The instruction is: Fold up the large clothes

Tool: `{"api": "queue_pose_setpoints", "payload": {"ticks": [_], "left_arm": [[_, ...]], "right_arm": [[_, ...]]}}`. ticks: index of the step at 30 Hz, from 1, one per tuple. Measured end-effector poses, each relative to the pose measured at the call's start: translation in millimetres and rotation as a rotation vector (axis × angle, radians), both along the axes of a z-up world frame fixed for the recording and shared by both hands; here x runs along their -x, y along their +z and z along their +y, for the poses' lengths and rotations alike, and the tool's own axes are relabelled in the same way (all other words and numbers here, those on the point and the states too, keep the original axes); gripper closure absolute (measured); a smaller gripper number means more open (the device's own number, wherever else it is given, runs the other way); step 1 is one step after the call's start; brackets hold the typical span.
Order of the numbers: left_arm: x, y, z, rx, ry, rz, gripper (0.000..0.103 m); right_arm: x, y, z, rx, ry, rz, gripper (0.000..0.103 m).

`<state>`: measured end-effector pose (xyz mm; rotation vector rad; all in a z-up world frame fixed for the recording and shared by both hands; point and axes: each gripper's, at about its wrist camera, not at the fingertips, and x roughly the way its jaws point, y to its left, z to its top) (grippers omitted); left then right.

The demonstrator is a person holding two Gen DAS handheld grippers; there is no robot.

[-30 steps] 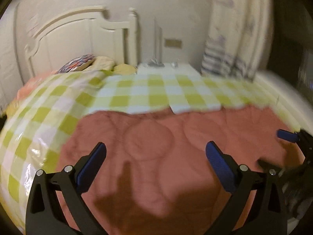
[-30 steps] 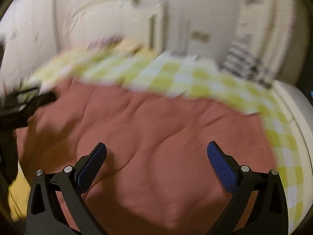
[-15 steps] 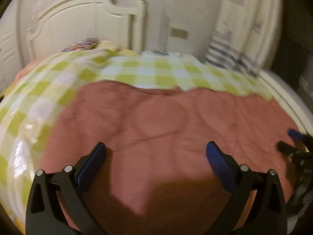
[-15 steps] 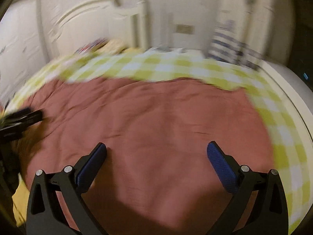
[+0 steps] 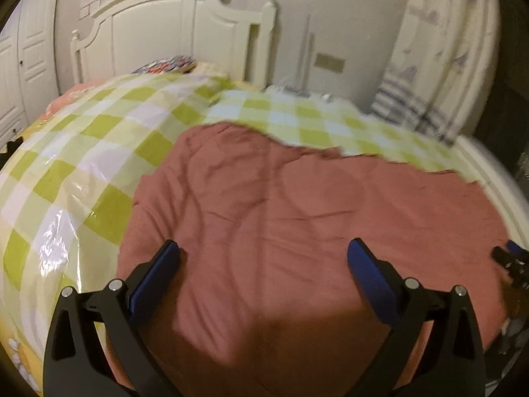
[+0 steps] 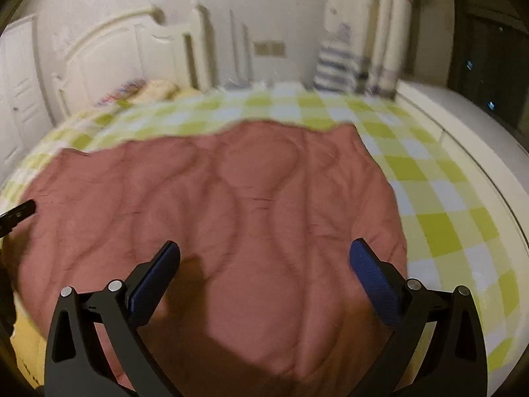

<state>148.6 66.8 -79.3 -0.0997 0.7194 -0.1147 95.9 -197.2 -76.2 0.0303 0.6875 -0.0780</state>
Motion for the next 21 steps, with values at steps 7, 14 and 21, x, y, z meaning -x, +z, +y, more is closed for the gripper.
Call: {"api": "queue_pose_setpoints", "payload": {"ticks": [7, 14, 21], "left_arm": [[43, -11, -75, -0.14, -0.217, -0.027, 0.002], [37, -30, -77, -0.177, -0.213, -0.009, 0.002], [41, -8, -11, -0.033, -0.037, -0.066, 0.002]], "right_arm": [[32, -13, 83, 0.114, 0.266, -0.012, 0.005], [28, -30, 83, 0.113, 0.254, 0.012, 0.005], [42, -6, 32, 0.084, 0.095, -0.068, 0.005]]}}
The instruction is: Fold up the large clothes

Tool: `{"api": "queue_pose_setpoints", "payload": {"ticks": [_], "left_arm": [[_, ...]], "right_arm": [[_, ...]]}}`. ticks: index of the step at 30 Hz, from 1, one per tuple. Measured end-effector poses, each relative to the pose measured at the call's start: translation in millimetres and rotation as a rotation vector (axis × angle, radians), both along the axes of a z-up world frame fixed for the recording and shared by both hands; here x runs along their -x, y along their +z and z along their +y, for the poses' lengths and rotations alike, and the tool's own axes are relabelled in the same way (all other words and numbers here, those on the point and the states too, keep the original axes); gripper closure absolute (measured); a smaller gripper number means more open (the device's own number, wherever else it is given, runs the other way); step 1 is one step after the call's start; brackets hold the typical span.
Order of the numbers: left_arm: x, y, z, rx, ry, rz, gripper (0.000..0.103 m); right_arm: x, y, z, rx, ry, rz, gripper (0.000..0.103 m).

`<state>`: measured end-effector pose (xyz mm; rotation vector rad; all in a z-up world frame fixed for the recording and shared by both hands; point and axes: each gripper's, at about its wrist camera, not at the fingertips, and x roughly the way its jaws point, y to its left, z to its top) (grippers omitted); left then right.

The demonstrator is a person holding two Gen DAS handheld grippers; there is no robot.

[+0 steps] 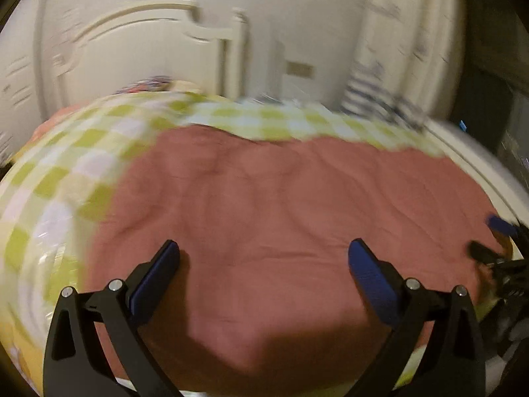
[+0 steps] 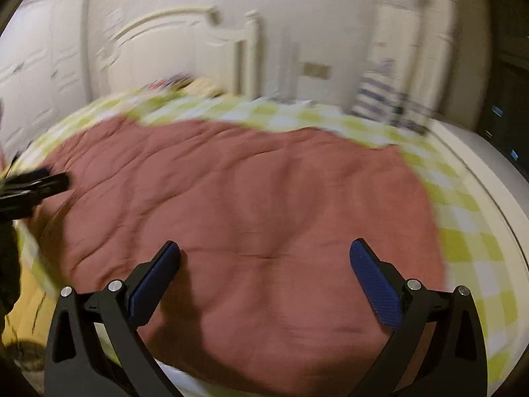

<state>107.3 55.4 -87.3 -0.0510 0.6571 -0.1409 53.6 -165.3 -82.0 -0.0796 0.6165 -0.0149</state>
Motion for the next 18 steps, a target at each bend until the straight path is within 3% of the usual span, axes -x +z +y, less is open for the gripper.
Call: {"api": "queue_pose_setpoints", "payload": {"ticks": [2, 4, 8, 12, 15, 18], "left_arm": [[-6, -10, 22, 0.004, 0.067, 0.029, 0.002], [-11, -20, 28, -0.015, 0.054, 0.05, 0.002], [-9, -26, 15, -0.137, 0.065, 0.019, 0.002], [-5, -18, 21, -0.089, 0.075, 0.029, 0.002], [18, -4, 15, -0.026, 0.038, -0.042, 0.002], [29, -1, -14, -0.09, -0.062, -0.079, 0.002]], "right_arm": [[-2, -4, -21, -0.009, -0.068, 0.015, 0.005], [-5, -15, -38, -0.031, -0.09, 0.045, 0.005], [-4, -19, -36, -0.007, -0.097, 0.048, 0.005], [4, -7, -26, 0.002, -0.122, 0.02, 0.005], [20, 2, -3, -0.01, -0.037, -0.055, 0.005], [27, 3, 32, 0.026, 0.092, -0.078, 0.005]]}}
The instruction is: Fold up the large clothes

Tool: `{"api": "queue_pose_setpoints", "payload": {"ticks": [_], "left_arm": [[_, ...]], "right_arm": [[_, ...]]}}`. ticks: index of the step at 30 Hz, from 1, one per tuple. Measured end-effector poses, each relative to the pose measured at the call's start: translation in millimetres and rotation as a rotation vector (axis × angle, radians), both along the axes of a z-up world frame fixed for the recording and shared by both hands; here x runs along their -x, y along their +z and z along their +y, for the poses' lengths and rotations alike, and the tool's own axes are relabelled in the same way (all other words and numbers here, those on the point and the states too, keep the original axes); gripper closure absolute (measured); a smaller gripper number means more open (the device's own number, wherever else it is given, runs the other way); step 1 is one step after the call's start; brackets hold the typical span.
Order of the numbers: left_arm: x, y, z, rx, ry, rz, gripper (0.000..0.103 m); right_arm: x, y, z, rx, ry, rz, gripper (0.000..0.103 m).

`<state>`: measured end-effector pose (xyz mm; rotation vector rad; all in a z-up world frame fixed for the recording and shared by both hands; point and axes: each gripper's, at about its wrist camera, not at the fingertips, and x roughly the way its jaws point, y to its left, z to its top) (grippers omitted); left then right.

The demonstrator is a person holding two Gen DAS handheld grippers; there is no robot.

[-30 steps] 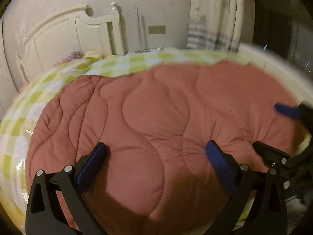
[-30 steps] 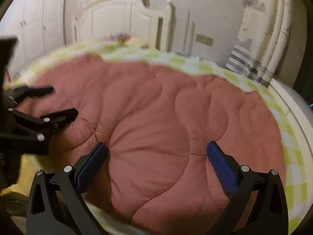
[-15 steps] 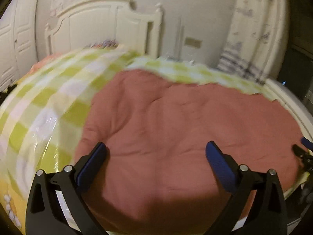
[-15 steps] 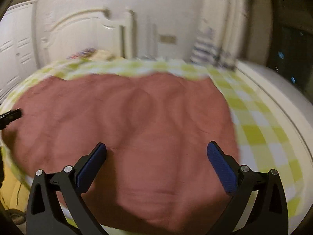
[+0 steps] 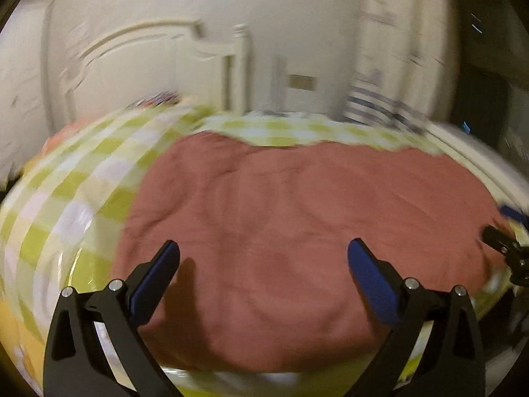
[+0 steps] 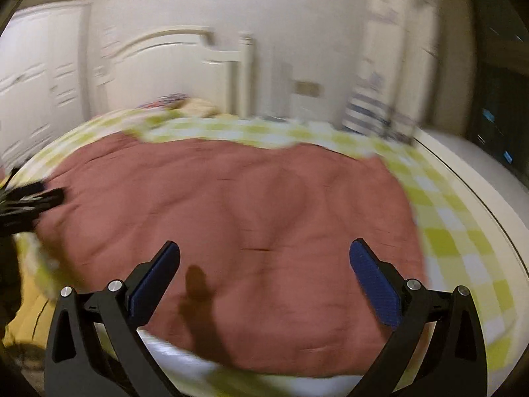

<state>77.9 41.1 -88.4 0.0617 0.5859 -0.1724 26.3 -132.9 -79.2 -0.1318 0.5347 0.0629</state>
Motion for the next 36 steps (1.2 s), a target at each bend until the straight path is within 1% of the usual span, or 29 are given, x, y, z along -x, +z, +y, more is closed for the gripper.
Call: {"api": "queue_pose_setpoints", "payload": {"ticks": [1, 2, 3, 5, 6, 7, 9, 12, 15, 16, 18, 19, 20, 21, 24, 28, 30, 32, 34, 36], "left_arm": [[1, -6, -13, -0.058, -0.022, 0.004, 0.002], [-1, -13, -22, -0.1, -0.027, 0.02, 0.002], [-4, -21, -26, -0.126, -0.021, 0.037, 0.002], [-8, -28, -24, -0.115, -0.021, 0.047, 0.002], [-9, -28, -22, -0.103, -0.027, 0.056, 0.002], [-11, -28, -19, -0.088, -0.034, 0.068, 0.002], [-12, -29, -17, -0.087, -0.04, 0.071, 0.002], [-13, -30, -17, -0.089, -0.039, 0.069, 0.002], [-14, -32, -16, -0.077, -0.044, 0.077, 0.002], [-14, -33, -16, -0.071, -0.044, 0.079, 0.002], [-15, -33, -15, -0.069, -0.044, 0.08, 0.002], [-15, -33, -16, -0.069, -0.044, 0.08, 0.002], [-15, -33, -16, -0.069, -0.044, 0.079, 0.002], [-15, -33, -16, -0.067, -0.043, 0.08, 0.002], [-15, -34, -16, -0.065, -0.043, 0.081, 0.002], [-15, -33, -15, -0.066, -0.044, 0.082, 0.002], [-15, -34, -15, -0.065, -0.044, 0.084, 0.002], [-15, -34, -15, -0.063, -0.046, 0.085, 0.002], [-15, -34, -14, -0.059, -0.047, 0.085, 0.002], [-15, -35, -13, -0.056, -0.048, 0.086, 0.002]], "right_arm": [[0, -3, 14, 0.026, 0.047, 0.004, 0.005], [-1, -8, 24, 0.053, 0.078, 0.013, 0.005], [-5, -20, 37, 0.099, 0.104, 0.043, 0.005], [-11, -37, 46, 0.131, 0.102, 0.086, 0.005], [-11, -40, 42, 0.109, 0.102, 0.073, 0.004], [-11, -40, 38, 0.083, 0.11, 0.077, 0.004], [-10, -37, 33, 0.074, 0.117, 0.093, 0.005], [-3, -22, 15, 0.065, 0.074, 0.056, 0.005], [10, -11, -23, -0.031, -0.053, 0.016, 0.005], [16, -8, -48, -0.101, -0.116, 0.008, 0.005], [28, -5, -88, -0.239, -0.187, -0.009, 0.005], [42, -6, -113, -0.347, -0.231, -0.027, 0.005], [50, -8, -126, -0.401, -0.252, -0.035, 0.005], [63, -12, -142, -0.48, -0.27, -0.045, 0.005], [82, -25, -165, -0.604, -0.263, -0.04, 0.005], [94, -37, -162, -0.69, -0.181, -0.029, 0.005], [88, -41, -155, -0.723, -0.142, 0.014, 0.005], [74, -42, -149, -0.747, -0.131, 0.06, 0.005], [69, -44, -143, -0.75, -0.134, 0.088, 0.005], [69, -45, -137, -0.741, -0.129, 0.095, 0.005]]}}
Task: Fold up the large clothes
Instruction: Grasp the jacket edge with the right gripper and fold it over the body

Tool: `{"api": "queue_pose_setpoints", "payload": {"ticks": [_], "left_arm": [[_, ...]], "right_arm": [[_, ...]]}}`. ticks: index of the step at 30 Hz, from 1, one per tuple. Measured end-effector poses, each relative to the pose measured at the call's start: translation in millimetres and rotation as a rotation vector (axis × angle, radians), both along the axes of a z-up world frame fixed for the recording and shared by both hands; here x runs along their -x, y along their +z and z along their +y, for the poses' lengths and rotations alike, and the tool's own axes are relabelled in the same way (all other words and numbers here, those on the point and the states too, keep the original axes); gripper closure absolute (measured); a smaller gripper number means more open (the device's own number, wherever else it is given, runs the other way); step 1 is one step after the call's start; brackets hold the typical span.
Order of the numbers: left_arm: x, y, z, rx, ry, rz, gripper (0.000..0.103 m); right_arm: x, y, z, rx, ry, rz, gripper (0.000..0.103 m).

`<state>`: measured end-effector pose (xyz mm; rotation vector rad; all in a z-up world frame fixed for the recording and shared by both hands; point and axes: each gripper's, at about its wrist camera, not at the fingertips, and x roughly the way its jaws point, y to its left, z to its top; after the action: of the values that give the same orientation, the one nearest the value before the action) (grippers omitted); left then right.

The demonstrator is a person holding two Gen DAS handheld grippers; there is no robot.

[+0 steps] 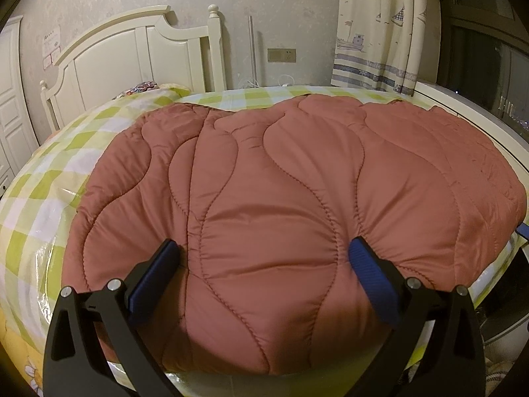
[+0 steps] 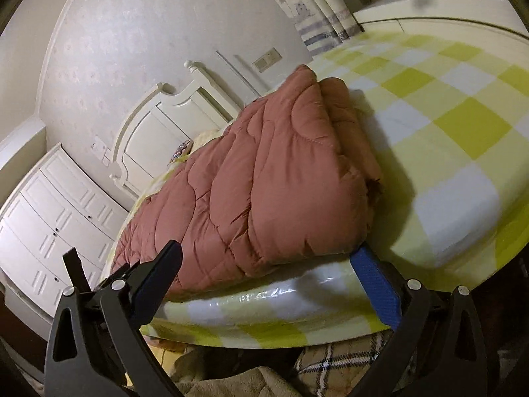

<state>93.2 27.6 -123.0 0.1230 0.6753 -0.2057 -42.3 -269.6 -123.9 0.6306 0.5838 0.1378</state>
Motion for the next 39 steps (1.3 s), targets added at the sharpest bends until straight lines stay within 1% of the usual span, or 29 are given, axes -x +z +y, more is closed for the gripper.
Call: {"api": "queue_pose_setpoints", "payload": {"ticks": [4, 6, 7, 10, 14, 19, 22, 24, 27, 29, 30, 31, 32, 34, 36, 37, 39], "left_arm": [[-1, 0, 1, 0.002, -0.001, 0.0, 0.002], [-1, -1, 1, 0.003, -0.001, 0.002, 0.002], [0, -1, 0, 0.002, 0.0, 0.001, 0.002], [0, -1, 1, 0.003, 0.0, -0.001, 0.002], [-1, -1, 1, 0.003, -0.001, 0.0, 0.002], [0, -1, 0, 0.005, -0.002, 0.001, 0.002], [0, -1, -1, 0.005, -0.003, 0.001, 0.002], [0, -2, -1, 0.006, -0.005, 0.001, 0.002], [0, -3, -2, 0.006, -0.008, 0.0, 0.002], [0, -3, -3, 0.006, -0.008, -0.001, 0.002], [0, -4, -4, 0.005, -0.006, -0.001, 0.002], [0, -3, -3, 0.005, -0.006, -0.002, 0.002], [0, -3, -3, 0.005, -0.005, -0.002, 0.002], [1, -3, -4, 0.004, -0.004, -0.004, 0.002], [2, -3, -5, 0.001, -0.005, -0.004, 0.002], [2, -3, -6, 0.001, -0.005, -0.004, 0.002], [3, -2, -8, -0.005, -0.005, 0.005, 0.002]], "right_arm": [[-1, 1, 0, -0.031, 0.018, 0.008, 0.006], [0, 0, 6, -0.074, 0.069, 0.02, 0.007], [-3, -1, 9, -0.077, 0.084, 0.028, 0.007], [-1, 1, 23, -0.018, 0.104, 0.02, 0.007], [-9, 2, 24, -0.014, 0.076, 0.014, 0.007], [-37, 5, 29, 0.004, 0.017, 0.043, 0.006], [-54, 8, 34, -0.012, -0.069, 0.075, 0.004], [-65, 10, 40, -0.003, -0.167, 0.089, 0.004], [-79, 9, 50, 0.006, -0.216, 0.071, 0.004], [-87, 9, 52, -0.021, -0.218, 0.037, 0.004], [-92, 9, 52, -0.07, -0.186, 0.011, 0.009], [-95, 8, 50, -0.103, -0.165, 0.014, 0.021], [-98, 6, 48, -0.12, -0.17, 0.028, 0.025], [-101, 1, 39, -0.162, -0.182, 0.017, 0.045], [-100, -4, 32, -0.199, -0.167, -0.003, 0.055], [-98, -6, 28, -0.224, -0.15, -0.027, 0.06], [-93, -6, 25, -0.221, -0.126, -0.067, 0.065]]}}
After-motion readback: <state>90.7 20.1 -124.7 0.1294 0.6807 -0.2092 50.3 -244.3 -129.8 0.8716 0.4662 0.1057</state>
